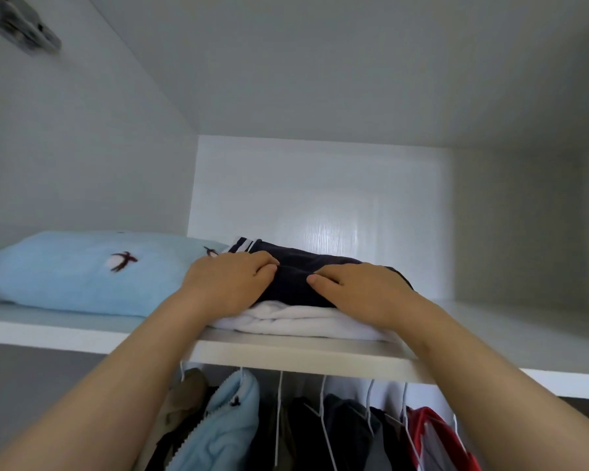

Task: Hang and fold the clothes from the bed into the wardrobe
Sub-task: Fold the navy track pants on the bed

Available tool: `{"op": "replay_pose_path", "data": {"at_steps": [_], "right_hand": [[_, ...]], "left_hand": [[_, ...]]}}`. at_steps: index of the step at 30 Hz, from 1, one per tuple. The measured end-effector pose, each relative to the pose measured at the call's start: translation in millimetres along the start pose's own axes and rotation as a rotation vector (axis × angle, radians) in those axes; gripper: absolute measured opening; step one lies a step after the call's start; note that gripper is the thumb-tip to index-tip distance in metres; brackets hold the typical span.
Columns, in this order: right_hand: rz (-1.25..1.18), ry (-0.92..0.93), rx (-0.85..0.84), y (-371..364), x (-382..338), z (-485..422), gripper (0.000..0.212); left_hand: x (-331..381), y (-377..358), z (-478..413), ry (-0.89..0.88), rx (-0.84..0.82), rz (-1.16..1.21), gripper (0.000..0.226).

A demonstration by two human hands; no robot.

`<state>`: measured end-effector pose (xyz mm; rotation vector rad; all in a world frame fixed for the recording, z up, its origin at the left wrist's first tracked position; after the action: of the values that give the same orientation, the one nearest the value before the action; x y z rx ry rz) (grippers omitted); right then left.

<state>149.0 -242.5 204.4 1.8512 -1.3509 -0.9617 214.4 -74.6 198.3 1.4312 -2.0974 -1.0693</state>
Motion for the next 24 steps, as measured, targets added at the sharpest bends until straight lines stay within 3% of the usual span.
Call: {"op": "replay_pose_path", "data": {"at_steps": [5,12,16,20,24], "right_hand": [[0.072,0.039,0.068,-6,-2,8,0.045],[0.032,-0.035,0.107,-12,-11,31,0.045],[0.000,-0.115,0.096,-17,-20,53,0.053],[-0.122,-0.211,0.202,-25,-46,81,0.054],[-0.257,-0.223,0.306,-36,-81,120,0.057]], "left_hand": [[4,-2,12,0.062,0.105,-0.025,0.040],[6,-4,27,0.091,0.113,0.022,0.043],[4,-6,48,0.045,0.154,0.045,0.046],[-3,-4,77,-0.039,0.118,0.066,0.050],[-3,1,112,-0.147,0.071,0.232,0.051]]}}
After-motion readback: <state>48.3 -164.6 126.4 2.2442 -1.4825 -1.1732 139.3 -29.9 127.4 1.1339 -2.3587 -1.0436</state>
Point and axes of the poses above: each hand's wrist, its own z-axis away from the middle knuckle, its own y-axis out of the back of the hand, x = y × z, the point moved 2 cm from there along -z, towards the middle knuckle, and after that the axes turned 15 degrees about -z, right-handed, at the moved point
